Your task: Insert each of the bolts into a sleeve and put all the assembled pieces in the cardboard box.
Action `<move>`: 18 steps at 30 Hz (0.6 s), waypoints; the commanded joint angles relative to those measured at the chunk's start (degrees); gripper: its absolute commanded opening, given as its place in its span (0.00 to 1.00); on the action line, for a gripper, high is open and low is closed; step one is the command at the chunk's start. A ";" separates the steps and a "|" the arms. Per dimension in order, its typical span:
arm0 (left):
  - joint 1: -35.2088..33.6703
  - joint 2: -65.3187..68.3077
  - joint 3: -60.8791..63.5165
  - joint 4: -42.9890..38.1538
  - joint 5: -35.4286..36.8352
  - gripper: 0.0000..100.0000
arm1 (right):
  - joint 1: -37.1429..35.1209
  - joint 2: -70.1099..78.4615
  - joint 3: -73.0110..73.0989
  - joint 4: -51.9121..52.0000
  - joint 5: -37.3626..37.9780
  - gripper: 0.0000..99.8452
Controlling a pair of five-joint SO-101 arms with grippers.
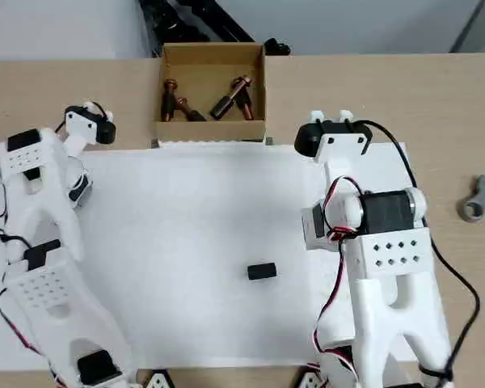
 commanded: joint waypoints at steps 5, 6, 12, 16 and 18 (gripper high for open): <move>-0.26 3.43 -6.02 2.55 0.79 0.00 | 0.48 -1.45 -0.26 -0.66 -0.62 0.23; -0.26 2.64 -7.60 4.13 0.88 0.00 | 0.48 -1.45 -0.26 -0.66 -0.62 0.23; -0.26 -4.57 -15.34 14.51 1.05 0.01 | -1.01 -2.33 -1.05 -0.22 -0.62 0.23; -0.26 -10.90 -16.84 18.90 2.64 0.01 | -3.91 -2.42 -1.32 -0.13 -0.62 0.23; -0.26 -15.30 -16.48 20.22 4.66 0.01 | -5.67 -2.24 -1.14 -0.13 -0.62 0.23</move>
